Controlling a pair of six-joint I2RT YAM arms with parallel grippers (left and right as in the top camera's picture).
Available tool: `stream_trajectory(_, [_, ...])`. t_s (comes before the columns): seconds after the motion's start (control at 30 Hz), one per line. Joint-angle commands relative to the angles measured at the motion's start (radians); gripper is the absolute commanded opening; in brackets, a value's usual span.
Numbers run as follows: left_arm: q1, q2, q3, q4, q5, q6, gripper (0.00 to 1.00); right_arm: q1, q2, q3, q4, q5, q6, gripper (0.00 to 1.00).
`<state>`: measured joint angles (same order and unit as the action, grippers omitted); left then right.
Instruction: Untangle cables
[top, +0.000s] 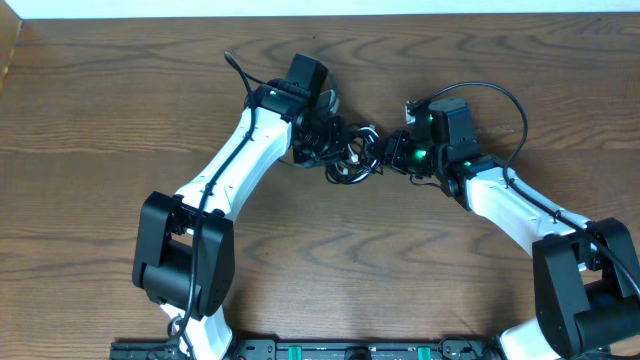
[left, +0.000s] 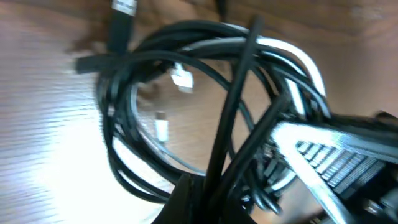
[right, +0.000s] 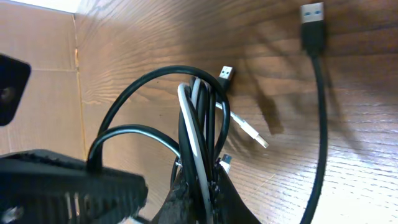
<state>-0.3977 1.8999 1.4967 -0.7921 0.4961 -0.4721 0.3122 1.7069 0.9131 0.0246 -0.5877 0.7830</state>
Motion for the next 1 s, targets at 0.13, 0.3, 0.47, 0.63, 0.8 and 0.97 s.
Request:
stream_trajectory(0.13, [0.007,0.004,-0.013,-0.008,-0.142,-0.001,0.07,-0.005,-0.006,0.008,-0.018,0.039,-0.022,0.01])
stream_trajectory(0.3, [0.038,-0.003,0.024,-0.006,0.013,-0.002,0.14,-0.005,-0.006,0.008,-0.018,0.039,-0.022,0.01])
stream_trajectory(0.47, [0.084,-0.033,0.050,-0.011,0.047,-0.060,0.23,-0.005,-0.006,0.008,-0.018,0.040,-0.022,0.01])
stream_trajectory(0.63, [0.093,-0.075,0.050,-0.022,0.124,-0.084,0.31,-0.005,-0.006,0.008,-0.018,0.061,-0.023,0.01])
stream_trajectory(0.8, [0.076,-0.075,0.042,-0.031,0.143,-0.174,0.31,-0.004,-0.006,0.008,-0.018,0.061,-0.022,0.01])
stream_trajectory(0.97, [0.047,-0.075,0.038,-0.029,0.143,-0.272,0.31,-0.003,-0.006,0.008,-0.021,0.061,-0.022,0.01])
